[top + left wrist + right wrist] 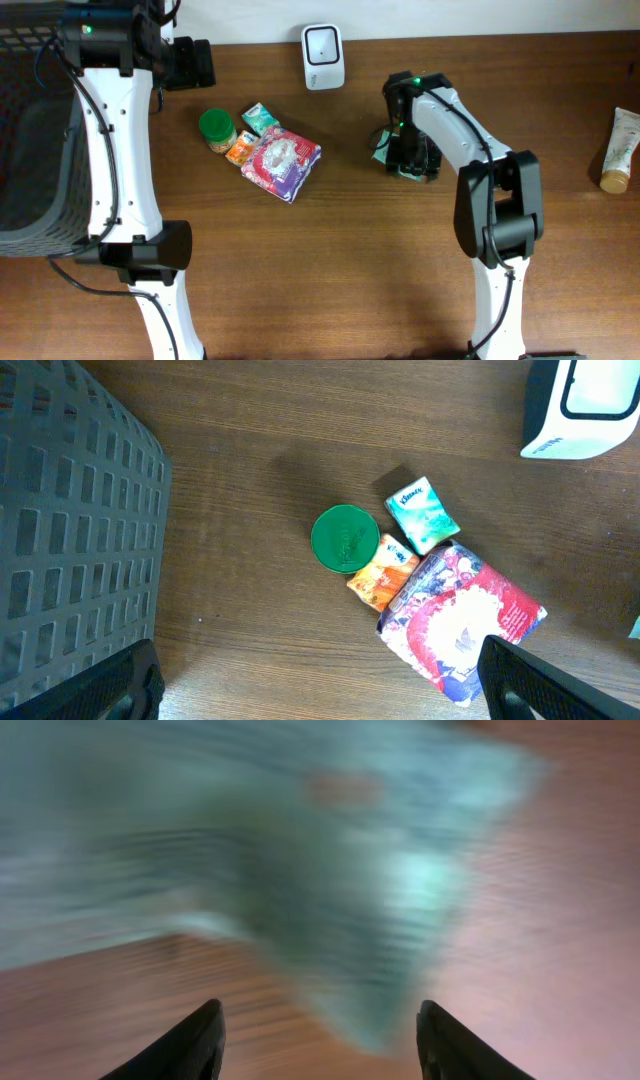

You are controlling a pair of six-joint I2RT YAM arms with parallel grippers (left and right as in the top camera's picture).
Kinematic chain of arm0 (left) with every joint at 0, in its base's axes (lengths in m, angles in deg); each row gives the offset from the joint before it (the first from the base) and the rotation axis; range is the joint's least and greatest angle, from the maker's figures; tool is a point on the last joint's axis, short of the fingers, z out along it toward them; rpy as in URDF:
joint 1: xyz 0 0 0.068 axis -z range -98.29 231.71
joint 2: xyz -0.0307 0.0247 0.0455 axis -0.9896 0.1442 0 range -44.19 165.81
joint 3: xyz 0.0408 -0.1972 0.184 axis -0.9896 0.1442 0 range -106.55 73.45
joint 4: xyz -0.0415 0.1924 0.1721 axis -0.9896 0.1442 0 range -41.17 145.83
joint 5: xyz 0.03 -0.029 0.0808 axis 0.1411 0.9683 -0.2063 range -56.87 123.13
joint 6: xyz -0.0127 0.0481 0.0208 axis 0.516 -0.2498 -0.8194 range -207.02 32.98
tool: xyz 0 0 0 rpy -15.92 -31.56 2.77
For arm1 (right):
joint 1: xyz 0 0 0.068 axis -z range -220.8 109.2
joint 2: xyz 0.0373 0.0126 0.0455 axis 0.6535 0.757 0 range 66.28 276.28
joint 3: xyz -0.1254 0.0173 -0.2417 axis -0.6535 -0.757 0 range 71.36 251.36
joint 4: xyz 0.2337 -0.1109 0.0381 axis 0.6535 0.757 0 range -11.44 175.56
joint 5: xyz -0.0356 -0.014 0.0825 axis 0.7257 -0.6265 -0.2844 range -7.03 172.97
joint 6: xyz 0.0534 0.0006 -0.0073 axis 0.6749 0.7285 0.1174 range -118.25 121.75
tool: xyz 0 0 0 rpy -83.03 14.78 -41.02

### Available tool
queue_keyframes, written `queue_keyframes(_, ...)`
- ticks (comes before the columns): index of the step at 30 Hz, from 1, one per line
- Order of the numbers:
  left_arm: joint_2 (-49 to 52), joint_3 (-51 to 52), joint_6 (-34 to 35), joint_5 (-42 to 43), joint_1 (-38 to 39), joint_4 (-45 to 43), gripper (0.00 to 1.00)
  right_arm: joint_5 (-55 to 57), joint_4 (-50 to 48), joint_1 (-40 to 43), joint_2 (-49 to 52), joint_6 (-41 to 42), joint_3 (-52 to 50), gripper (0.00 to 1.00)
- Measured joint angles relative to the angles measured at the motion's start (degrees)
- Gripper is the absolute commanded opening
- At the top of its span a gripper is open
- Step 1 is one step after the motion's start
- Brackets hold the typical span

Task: Scan the item barcode

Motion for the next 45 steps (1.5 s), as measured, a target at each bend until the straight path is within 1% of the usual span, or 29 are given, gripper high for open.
queue_keyframes(2,0.00,0.00,0.00,0.00,0.00,0.02,0.99,-9.46,-2.60,0.13,0.00,-3.37,0.00,0.56)
queue_keyframes(3,0.00,0.00,0.00,0.00,0.00,0.02,0.99,-12.33,-3.30,0.24,0.00,-3.85,0.04,0.56)
queue_keyframes(6,0.00,0.00,0.00,0.00,0.00,0.02,0.99,-14.93,-3.91,0.46,0.00,-3.85,0.04,0.56)
queue_keyframes(8,0.00,0.00,0.00,0.00,0.00,0.02,0.99,-12.04,-3.91,0.74,0.00,-2.38,-0.31,0.55)
queue_keyframes(11,0.00,0.00,0.00,0.00,0.00,0.02,0.99,-4.72,-3.82,1.99,0.00,-0.61,-1.18,0.56)
queue_keyframes(14,0.00,0.00,0.00,0.00,0.00,0.02,0.99,5.46,-1.90,6.25,0.00,-0.20,-1.16,0.57)
queue_keyframes(15,0.00,0.00,0.00,0.00,0.00,0.02,0.99,7.08,-0.55,8.07,0.02,-0.20,-0.52,0.60)
queue_keyframes(17,0.00,0.00,0.00,0.00,0.00,0.07,0.99,8.11,2.05,12.79,0.00,-0.42,4.13,0.61)
queue_keyframes(18,0.00,0.00,0.00,0.02,0.00,0.07,0.99,5.99,2.64,14.27,0.00,-1.11,6.49,0.61)
queue_keyframes(19,0.00,0.00,0.00,0.00,0.00,0.00,0.99,0.61,2.45,15.91,-0.02,-2.67,9.33,0.61)
queue_keyframes(21,0.00,0.00,0.00,0.00,0.00,0.02,0.99,-10.73,1.14,17.18,-0.04,-3.65,10.08,0.60)
queue_keyframes(22,0.00,0.00,0.00,0.00,0.00,0.02,0.99,-14.38,0.59,17.29,-0.04,-3.19,9.70,0.61)
queue_keyframes(23,0.00,0.00,0.00,0.00,0.00,0.02,0.99,-17.59,-0.09,17.29,-0.04,-1.81,9.18,0.61)
queue_keyframes(26,0.00,0.00,0.00,0.00,0.00,0.02,0.99,-26.27,-3.06,17.25,-0.04,5.79,6.01,0.63)
queue_keyframes(28,0.00,0.00,0.00,0.00,0.00,0.02,0.99,-30.82,-4.90,17.25,-0.04,14.47,3.78,0.64)
queue_keyframes(30,0.00,0.00,0.00,0.00,0.00,0.02,0.99,-32.13,-7.87,17.05,-0.04,21.24,1.86,0.64)
queue_keyframes(31,0.00,0.00,0.00,0.00,0.00,0.02,0.99,-32.37,-8.85,17.00,-0.04,23.04,1.29,0.64)
queue_keyframes(32,0.00,0.00,0.00,0.00,0.00,0.04,0.99,-32.63,-12.48,16.90,-0.04,26.69,-0.07,0.67)
queue_keyframes(33,0.00,0.00,0.00,0.00,0.00,0.02,0.99,-32.63,-14.47,16.70,-0.04,28.46,-0.98,0.68)
queue_keyframes(34,0.00,0.00,0.00,0.00,0.00,0.00,0.99,-32.70,-16.74,16.39,-0.04,30.77,-1.86,0.72)
queue_keyframes(35,0.00,0.00,0.00,0.00,0.00,-0.02,0.99,-32.26,-20.24,15.80,-0.04,32.63,-2.64,0.80)
queue_keyframes(37,0.00,0.00,0.00,0.00,0.00,0.02,0.99,-29.51,-24.65,14.16,-0.04,34.64,-3.37,0.79)
queue_keyframes(38,0.00,0.00,0.00,0.00,0.00,0.00,0.99,-27.23,-25.51,13.29,-0.04,35.04,-3.41,0.79)
queue_keyframes(40,0.00,0.00,0.00,0.00,0.00,0.02,0.99,-23.87,-25.42,12.04,-0.04,35.12,-3.50,0.74)
queue_keyframes(42,0.00,0.00,0.00,0.00,0.00,0.02,0.99,-20.79,-25.42,11.41,-0.04,32.76,-3.65,0.69)
queue_keyframes(45,0.00,0.00,0.00,0.00,0.00,0.02,0.99,-17.20,-25.49,11.41,-0.04,21.90,-3.67,0.65)
